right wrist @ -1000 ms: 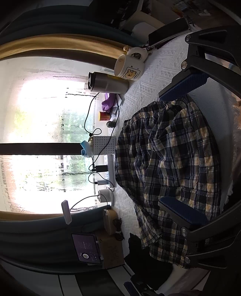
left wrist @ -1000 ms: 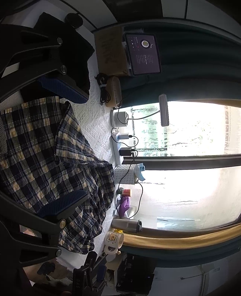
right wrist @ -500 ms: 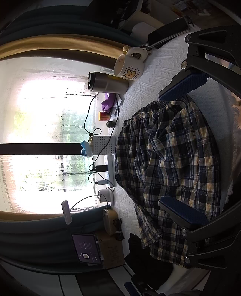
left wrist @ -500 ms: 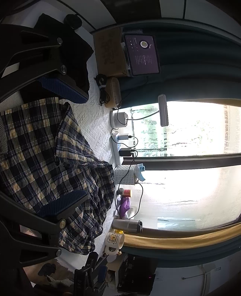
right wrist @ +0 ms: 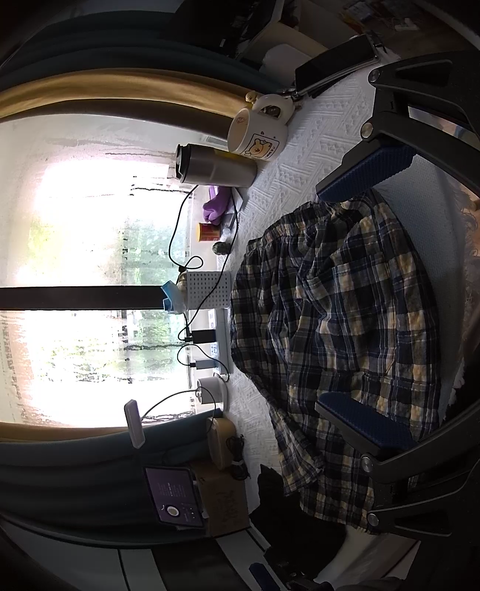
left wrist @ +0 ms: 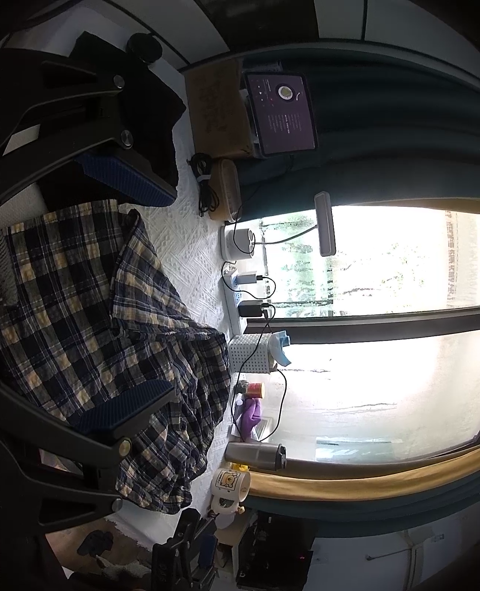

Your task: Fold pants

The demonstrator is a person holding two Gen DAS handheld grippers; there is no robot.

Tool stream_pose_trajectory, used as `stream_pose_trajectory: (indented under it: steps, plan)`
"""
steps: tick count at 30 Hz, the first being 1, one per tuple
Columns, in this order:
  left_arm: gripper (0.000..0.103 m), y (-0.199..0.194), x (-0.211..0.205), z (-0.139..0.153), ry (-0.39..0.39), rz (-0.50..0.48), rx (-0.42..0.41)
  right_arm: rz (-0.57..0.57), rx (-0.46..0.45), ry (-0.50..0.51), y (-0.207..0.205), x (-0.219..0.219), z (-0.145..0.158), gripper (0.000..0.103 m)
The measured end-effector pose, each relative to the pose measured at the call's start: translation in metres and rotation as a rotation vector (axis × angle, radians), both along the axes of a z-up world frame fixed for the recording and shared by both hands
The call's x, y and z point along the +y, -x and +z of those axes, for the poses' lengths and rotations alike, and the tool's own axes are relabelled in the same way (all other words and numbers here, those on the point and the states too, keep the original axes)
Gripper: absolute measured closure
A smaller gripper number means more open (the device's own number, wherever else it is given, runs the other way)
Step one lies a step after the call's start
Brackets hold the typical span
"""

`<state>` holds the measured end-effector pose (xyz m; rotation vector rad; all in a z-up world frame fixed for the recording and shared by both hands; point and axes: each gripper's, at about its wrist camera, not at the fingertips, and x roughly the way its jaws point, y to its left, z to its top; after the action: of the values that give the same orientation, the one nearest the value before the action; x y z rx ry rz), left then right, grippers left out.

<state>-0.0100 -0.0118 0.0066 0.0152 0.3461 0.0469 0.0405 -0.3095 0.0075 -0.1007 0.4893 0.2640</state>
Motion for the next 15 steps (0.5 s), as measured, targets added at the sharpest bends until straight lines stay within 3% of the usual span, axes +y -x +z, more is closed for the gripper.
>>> stream_pose_trajectory:
  steps: [15]
  plan:
    - [0.009,0.0024,-0.0031,0.0008,0.007,-0.015,0.002,-0.001,0.002,-0.001,-0.0006,0.0002,-0.0003,0.0]
